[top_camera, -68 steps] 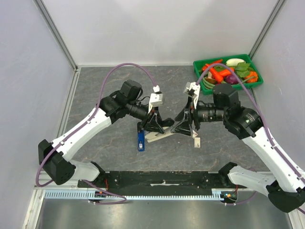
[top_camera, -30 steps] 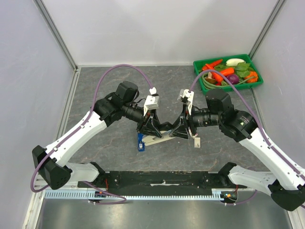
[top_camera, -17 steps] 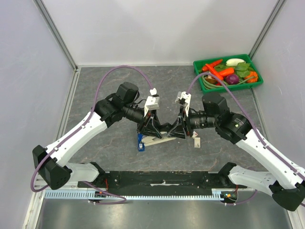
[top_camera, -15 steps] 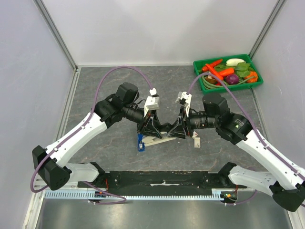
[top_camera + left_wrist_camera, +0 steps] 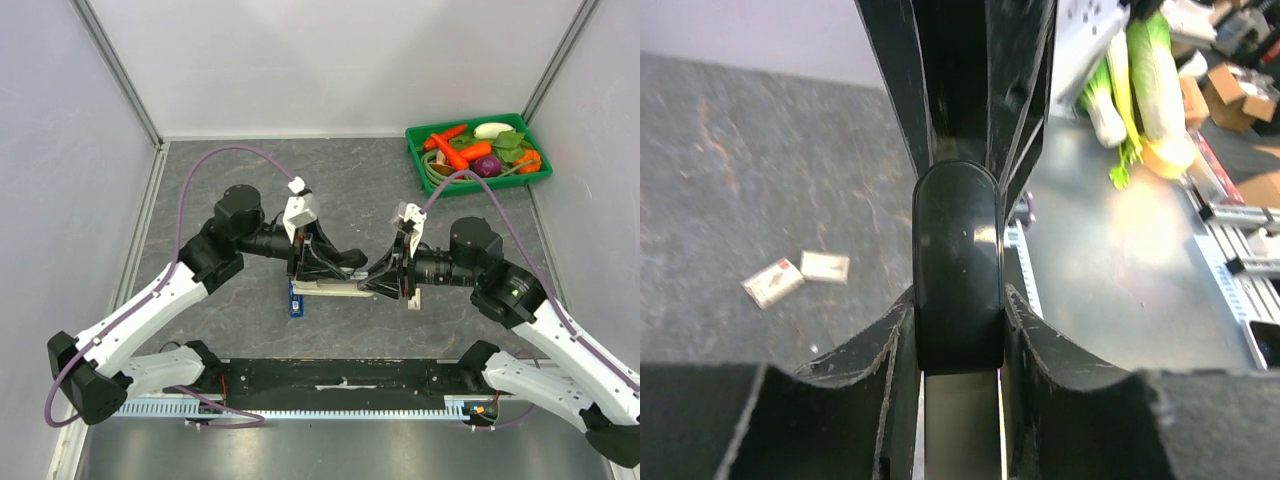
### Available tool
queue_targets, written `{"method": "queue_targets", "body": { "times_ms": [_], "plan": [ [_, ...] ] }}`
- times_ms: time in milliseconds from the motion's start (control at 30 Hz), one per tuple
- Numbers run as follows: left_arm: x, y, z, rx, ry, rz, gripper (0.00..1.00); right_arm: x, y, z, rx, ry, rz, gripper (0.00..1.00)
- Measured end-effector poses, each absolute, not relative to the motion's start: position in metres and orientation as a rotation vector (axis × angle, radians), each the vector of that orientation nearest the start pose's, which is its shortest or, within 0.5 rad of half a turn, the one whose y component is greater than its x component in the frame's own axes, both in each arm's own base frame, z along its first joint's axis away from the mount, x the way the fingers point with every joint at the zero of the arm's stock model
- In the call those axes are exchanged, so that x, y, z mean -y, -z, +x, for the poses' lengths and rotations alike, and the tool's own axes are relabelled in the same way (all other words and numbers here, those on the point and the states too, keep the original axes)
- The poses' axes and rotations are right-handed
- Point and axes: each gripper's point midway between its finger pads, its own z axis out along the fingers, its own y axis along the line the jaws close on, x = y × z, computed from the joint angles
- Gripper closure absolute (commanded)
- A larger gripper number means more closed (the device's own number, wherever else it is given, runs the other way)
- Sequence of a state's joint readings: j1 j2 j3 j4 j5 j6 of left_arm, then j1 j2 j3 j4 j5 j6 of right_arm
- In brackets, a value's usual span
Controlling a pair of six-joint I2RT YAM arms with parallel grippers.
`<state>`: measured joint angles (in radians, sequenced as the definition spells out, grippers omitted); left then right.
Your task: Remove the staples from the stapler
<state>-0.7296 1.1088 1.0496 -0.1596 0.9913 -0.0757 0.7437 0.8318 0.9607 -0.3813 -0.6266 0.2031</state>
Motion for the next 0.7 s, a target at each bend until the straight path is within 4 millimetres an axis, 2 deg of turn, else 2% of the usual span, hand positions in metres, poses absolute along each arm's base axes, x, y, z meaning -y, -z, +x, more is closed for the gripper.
{"method": "queue_targets", "body": {
  "times_ms": [133,267,367,500,700],
  "plan": [
    [0.311,-0.346,0.130,-1.341,1.421,1.232,0.98,-0.257,-0.300,0.118,-1.718,-1.223,-0.943,1.00],
    [0.313,-0.357,0.129,-1.308,1.442,1.201,0.98,-0.255,-0.308,0.115,-1.685,-1.230,-0.930,1.00],
    [0.315,-0.357,0.132,-1.305,1.455,1.162,0.98,-0.253,-0.307,0.115,-1.676,-1.232,-0.914,1.00],
    [0.316,-0.351,0.137,-1.315,1.466,1.080,0.98,-0.256,-0.297,0.116,-1.694,-1.254,-0.887,1.00],
    [0.316,-0.350,0.154,-1.290,1.439,0.925,0.98,-0.264,-0.279,0.125,-1.722,-1.290,-0.835,1.00]
  ]
}}
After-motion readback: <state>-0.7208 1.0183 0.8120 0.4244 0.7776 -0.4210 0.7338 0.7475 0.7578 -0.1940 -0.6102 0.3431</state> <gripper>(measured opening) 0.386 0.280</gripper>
